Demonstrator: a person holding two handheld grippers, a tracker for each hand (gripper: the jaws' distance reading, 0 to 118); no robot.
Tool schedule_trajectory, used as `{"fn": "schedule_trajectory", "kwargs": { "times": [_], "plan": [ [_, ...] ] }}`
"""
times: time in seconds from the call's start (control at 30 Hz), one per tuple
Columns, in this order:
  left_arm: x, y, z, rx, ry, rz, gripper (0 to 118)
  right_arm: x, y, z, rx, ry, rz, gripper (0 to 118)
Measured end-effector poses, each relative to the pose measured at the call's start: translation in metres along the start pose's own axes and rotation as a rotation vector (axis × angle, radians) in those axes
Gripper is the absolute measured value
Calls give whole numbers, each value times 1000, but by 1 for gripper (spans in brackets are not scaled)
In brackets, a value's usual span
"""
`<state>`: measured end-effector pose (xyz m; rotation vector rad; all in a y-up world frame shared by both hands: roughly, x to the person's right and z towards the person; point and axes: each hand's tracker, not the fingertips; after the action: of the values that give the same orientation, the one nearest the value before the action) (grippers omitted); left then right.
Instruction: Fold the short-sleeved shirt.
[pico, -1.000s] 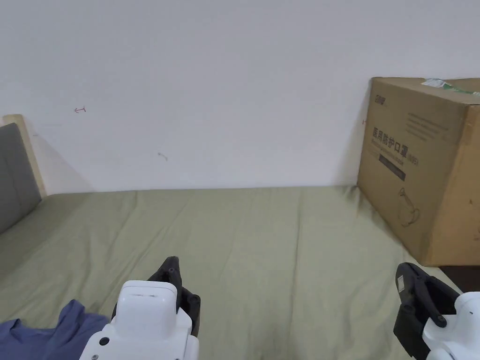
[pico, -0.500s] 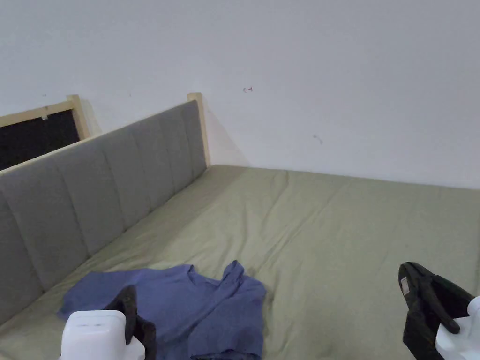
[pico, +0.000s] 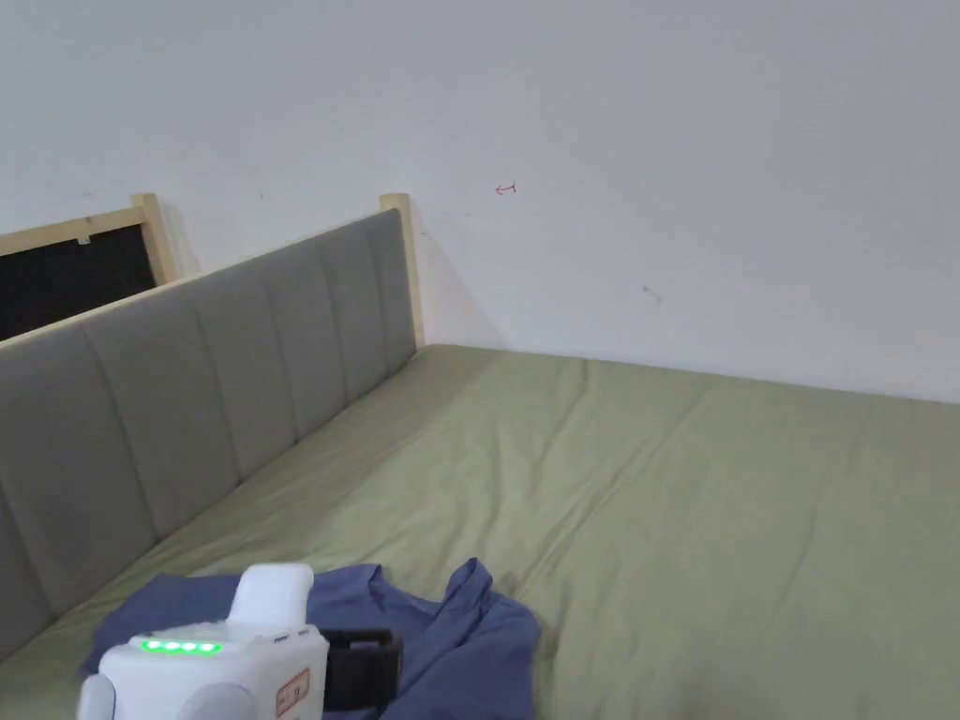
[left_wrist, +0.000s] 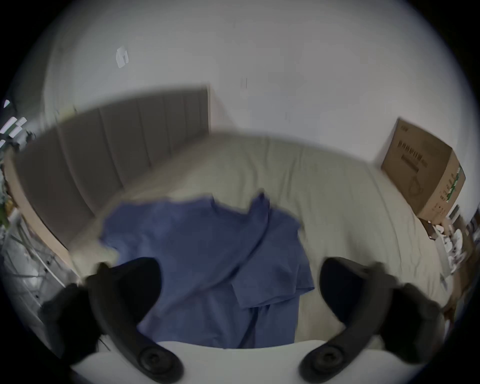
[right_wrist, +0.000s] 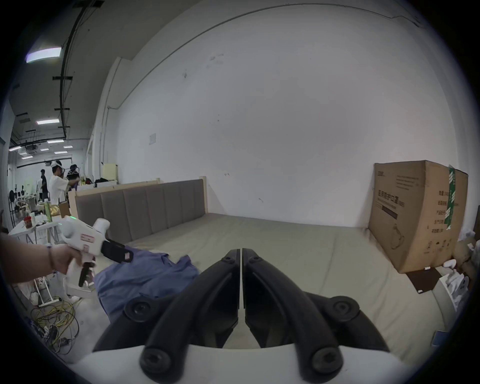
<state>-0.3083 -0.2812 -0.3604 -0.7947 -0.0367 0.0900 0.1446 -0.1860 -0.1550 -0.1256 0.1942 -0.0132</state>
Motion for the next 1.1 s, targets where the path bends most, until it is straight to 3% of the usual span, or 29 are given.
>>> {"fn": "schedule_trajectory", "kwargs": {
  "times": [0.03, 0.2, 0.37, 0.43, 0.63, 0.67, 0.7, 0.77, 0.8, 0.9, 1.1],
  "plan": [
    [-3, -6, -7, 21, -12, 16, 106, 5, -4, 2, -17, -11, 6, 2],
    [-1, -10, -100, -177, 16, 54, 114, 20, -21, 5, -119, -65, 65, 2],
    [-3, -38, -173, -411, 44, -17, 118, 27, -30, 1, -179, -56, 24, 2],
    [0, -41, -160, -211, 56, 34, 118, 27, -31, 0, -185, -56, 13, 2],
    [9, -45, -145, -287, 65, 65, 114, 31, -28, -3, -190, -45, -42, 2],
    [10, -45, -137, -247, 78, 86, 106, 32, -27, -3, -191, -49, -48, 2],
    [9, -43, -127, -162, 101, 86, 88, 33, -26, -1, -189, -52, -54, 2],
    [5, -37, -111, -117, 191, 91, 7, 36, -25, 5, -180, -51, -65, 2],
    [-1, -34, -103, -124, 222, 103, 6, 37, -25, 8, -178, -46, -65, 2],
    [-27, -11, -76, -89, 136, 210, 6, 39, -20, 16, -167, -41, -42, 2],
    [-15, 47, 39, 168, 227, 24, 6, 50, -6, 43, -95, -42, -36, 2]
  ]
}}
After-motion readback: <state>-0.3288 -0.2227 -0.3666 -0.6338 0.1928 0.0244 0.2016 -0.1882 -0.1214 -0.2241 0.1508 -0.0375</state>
